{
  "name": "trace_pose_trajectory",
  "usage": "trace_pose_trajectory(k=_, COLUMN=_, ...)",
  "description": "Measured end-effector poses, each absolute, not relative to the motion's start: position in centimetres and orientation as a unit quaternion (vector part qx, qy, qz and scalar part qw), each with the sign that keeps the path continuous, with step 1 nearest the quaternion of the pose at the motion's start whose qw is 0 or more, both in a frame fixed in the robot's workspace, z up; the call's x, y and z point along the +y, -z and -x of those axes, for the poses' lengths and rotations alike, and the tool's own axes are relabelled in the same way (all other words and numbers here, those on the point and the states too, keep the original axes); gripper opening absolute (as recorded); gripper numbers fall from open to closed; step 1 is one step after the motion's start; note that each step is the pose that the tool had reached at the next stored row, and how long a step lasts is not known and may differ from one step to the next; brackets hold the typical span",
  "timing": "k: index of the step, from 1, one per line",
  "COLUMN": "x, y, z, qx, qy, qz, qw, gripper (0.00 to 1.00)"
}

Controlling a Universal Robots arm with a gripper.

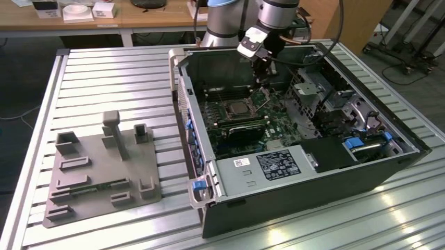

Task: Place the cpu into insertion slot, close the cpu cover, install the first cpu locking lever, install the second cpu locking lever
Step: 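Close the cpu cover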

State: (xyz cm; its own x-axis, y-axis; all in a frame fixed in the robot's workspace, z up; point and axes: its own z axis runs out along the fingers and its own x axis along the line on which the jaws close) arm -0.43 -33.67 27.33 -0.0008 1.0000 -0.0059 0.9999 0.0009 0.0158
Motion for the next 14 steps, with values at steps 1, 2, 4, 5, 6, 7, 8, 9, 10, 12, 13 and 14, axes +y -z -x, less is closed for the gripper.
trace_pose_trajectory(k=1, x=-33.66, y=-27.34, z=0.41, qx=0.707, qy=-0.004, qz=-0.707, qw=0.008, gripper=0.1)
trace_pose_trajectory(k=2, x=-33.66, y=-27.4, z=0.41, qx=0.707, qy=-0.003, qz=-0.707, qw=0.008, gripper=0.1)
trace_pose_trajectory(k=4, x=-33.67, y=-27.78, z=0.4, qx=0.707, qy=-0.004, qz=-0.707, qw=0.008, gripper=0.1)
trace_pose_trajectory(k=5, x=-33.66, y=-28.02, z=0.39, qx=0.707, qy=-0.004, qz=-0.707, qw=0.008, gripper=0.1)
trace_pose_trajectory(k=6, x=-33.67, y=-28.1, z=0.38, qx=0.707, qy=-0.004, qz=-0.707, qw=0.008, gripper=0.1)
trace_pose_trajectory(k=7, x=-33.67, y=-28.15, z=0.35, qx=0.707, qy=-0.004, qz=-0.707, qw=0.008, gripper=0.1)
trace_pose_trajectory(k=8, x=-33.66, y=-28.18, z=0.32, qx=0.707, qy=-0.004, qz=-0.707, qw=0.008, gripper=0.1)
trace_pose_trajectory(k=9, x=-33.66, y=-28.18, z=0.24, qx=0.707, qy=-0.004, qz=-0.707, qw=0.008, gripper=0.1)
trace_pose_trajectory(k=10, x=-33.66, y=-28.18, z=0.13, qx=0.707, qy=-0.004, qz=-0.707, qw=0.008, gripper=0.1)
trace_pose_trajectory(k=12, x=-33.66, y=-28.2, z=-0.17, qx=0.707, qy=-0.004, qz=-0.707, qw=0.008, gripper=0.1)
trace_pose_trajectory(k=13, x=-33.66, y=-28.2, z=-0.37, qx=0.707, qy=-0.004, qz=-0.707, qw=0.008, gripper=0.1)
trace_pose_trajectory(k=14, x=-33.66, y=-28.21, z=-0.58, qx=0.707, qy=-0.003, qz=-0.707, qw=0.008, gripper=0.1)
